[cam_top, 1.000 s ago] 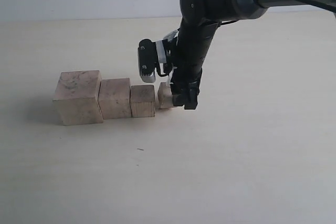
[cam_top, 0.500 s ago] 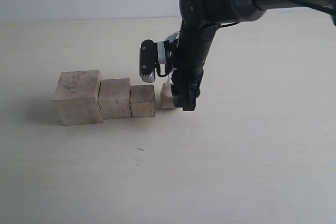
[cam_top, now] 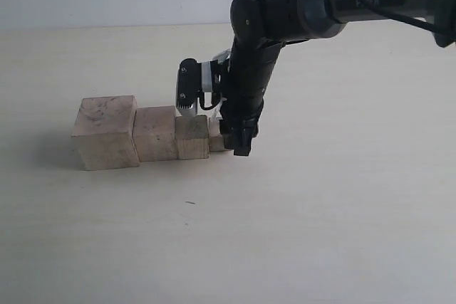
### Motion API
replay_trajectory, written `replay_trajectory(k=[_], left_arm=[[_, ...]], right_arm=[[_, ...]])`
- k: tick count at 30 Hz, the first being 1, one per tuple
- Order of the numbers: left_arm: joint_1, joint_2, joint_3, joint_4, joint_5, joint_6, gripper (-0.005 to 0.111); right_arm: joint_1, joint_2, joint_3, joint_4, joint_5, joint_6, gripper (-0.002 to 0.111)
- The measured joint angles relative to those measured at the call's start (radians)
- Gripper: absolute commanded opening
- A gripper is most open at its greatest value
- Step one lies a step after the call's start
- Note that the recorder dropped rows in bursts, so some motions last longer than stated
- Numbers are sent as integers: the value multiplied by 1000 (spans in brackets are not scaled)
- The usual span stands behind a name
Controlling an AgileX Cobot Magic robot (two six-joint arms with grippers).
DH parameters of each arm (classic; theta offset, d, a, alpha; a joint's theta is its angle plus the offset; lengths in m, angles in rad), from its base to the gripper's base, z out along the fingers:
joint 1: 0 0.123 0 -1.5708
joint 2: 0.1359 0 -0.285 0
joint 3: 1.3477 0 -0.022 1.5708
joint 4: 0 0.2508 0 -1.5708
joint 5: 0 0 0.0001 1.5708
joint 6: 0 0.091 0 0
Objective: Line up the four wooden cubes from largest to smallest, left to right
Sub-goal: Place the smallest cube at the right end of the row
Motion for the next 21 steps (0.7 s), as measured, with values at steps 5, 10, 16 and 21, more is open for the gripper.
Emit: replay_trajectory(k=[5,10,16,21], left_arm=[[0,0,0,0,0,0,0],[0,0,0,0,0,0,0],[0,0,0,0,0,0,0],[0,0,0,0,0,0,0]], right_arm=[[0,4,-4,2,4,20,14],[0,4,-4,2,6,24,45],[0,18,-2,15,25,78,72],[0,-2,-2,16,18,133,72]])
